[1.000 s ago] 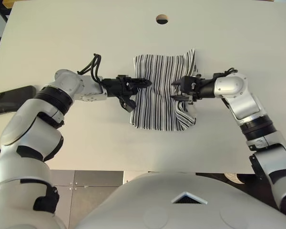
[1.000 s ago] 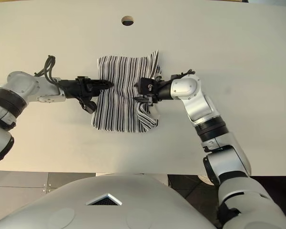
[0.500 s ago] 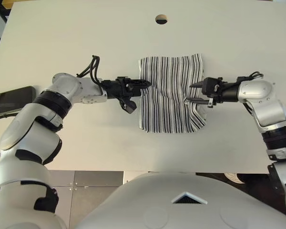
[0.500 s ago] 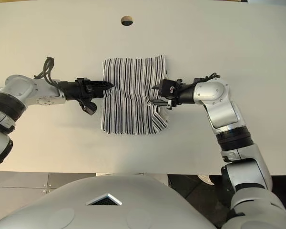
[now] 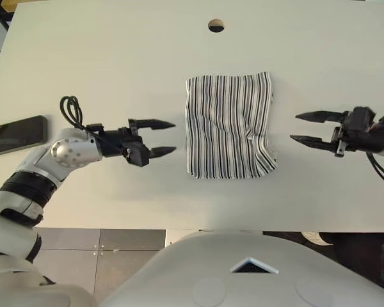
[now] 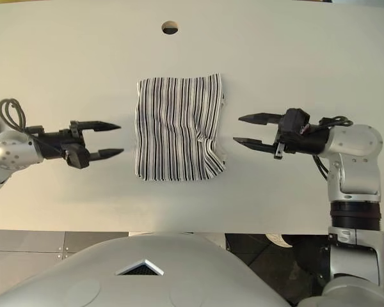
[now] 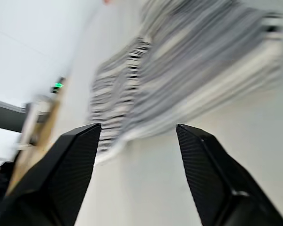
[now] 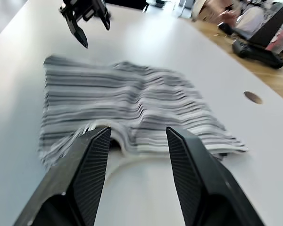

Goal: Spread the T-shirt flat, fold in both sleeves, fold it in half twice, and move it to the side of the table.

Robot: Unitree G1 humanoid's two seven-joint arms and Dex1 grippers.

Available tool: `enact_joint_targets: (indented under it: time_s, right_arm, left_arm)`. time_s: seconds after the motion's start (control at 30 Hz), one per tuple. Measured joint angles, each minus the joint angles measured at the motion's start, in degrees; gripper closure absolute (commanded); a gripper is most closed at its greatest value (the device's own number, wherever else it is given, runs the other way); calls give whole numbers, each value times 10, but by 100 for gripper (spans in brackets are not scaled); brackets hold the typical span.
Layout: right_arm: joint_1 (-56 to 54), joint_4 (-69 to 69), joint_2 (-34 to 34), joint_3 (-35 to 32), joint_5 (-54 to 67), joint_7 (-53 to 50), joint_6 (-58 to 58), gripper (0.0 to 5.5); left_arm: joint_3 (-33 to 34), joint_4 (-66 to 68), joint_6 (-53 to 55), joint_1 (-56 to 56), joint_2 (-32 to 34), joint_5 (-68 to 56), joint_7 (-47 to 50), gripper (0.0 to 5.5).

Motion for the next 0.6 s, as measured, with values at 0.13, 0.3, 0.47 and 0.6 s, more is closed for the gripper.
enact_joint_targets:
  time_s: [0.13,0.3,0.47,0.6]
  right_arm:
    - [-2,54,-24,17,-76,5,-121,273]
    - [-5,113,-22,58,-201,-57,-305,273]
    - [-30,165,-7,102,-341,-175,-485,273]
    - [-49,192,-4,123,-417,-276,-560,273]
  left_arm:
    - [39,13,-16,22,-10,79,4,175]
    - [80,7,-46,21,-37,198,68,175]
    - [109,-23,-65,25,-62,327,154,175]
    - [120,-46,-71,28,-86,405,211,175]
